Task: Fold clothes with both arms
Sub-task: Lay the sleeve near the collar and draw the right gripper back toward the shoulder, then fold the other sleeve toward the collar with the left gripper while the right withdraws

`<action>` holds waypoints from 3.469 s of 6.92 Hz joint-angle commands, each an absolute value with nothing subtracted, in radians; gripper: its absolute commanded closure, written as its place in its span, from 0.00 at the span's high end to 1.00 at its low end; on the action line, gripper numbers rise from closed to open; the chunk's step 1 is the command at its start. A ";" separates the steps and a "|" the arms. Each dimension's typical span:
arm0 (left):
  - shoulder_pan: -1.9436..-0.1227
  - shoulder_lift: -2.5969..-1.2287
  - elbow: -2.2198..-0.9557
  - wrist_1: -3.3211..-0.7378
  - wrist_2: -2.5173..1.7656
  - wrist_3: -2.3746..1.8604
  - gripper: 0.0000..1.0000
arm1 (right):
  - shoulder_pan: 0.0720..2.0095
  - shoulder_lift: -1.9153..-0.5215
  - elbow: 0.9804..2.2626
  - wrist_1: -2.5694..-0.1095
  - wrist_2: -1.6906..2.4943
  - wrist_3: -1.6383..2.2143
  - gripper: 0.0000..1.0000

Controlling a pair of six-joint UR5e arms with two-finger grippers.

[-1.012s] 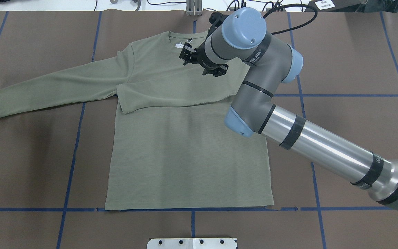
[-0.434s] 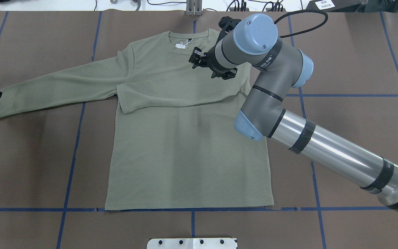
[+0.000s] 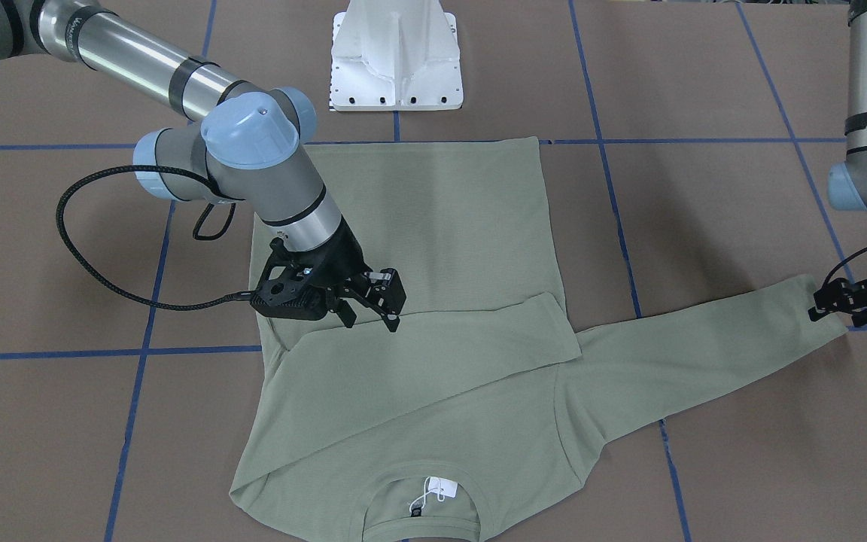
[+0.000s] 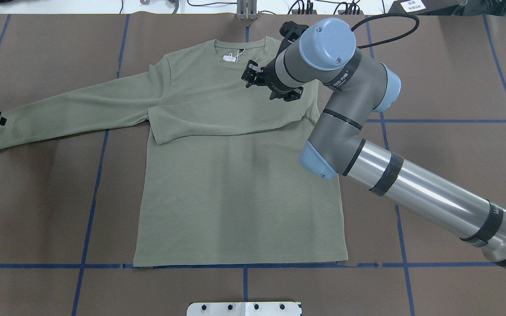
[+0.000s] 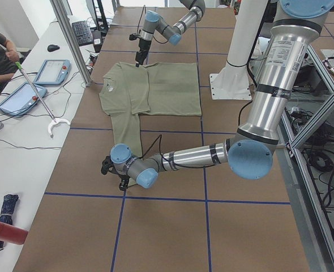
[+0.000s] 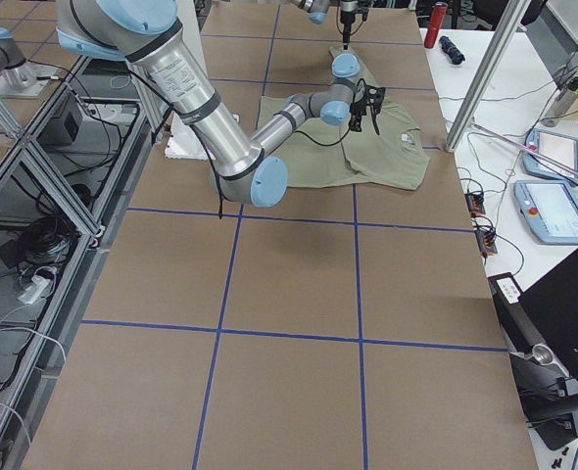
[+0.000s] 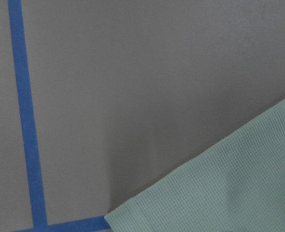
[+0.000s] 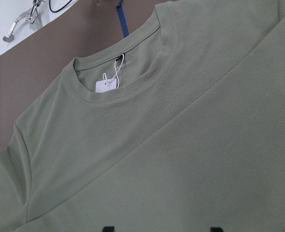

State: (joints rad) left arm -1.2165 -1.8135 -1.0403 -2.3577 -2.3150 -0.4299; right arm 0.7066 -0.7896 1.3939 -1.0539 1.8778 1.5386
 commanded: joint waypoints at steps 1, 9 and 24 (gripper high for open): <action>-1.215 -1.815 -1.028 -2.358 -2.315 -0.430 0.79 | 0.716 -0.811 1.414 -1.054 1.887 1.537 0.73; -1.215 -1.815 -1.020 -2.358 -2.313 -0.433 0.49 | 0.716 -0.827 1.436 -1.054 1.890 1.537 0.73; -0.929 -2.418 -1.423 -2.177 -2.250 -1.534 0.00 | 1.177 -1.400 1.687 -1.061 2.193 0.906 1.00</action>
State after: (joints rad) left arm -1.0121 -2.3023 -1.4689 -2.1704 -2.4076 -1.4519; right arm 1.1051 -1.3210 1.6753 -1.0613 2.1475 1.0436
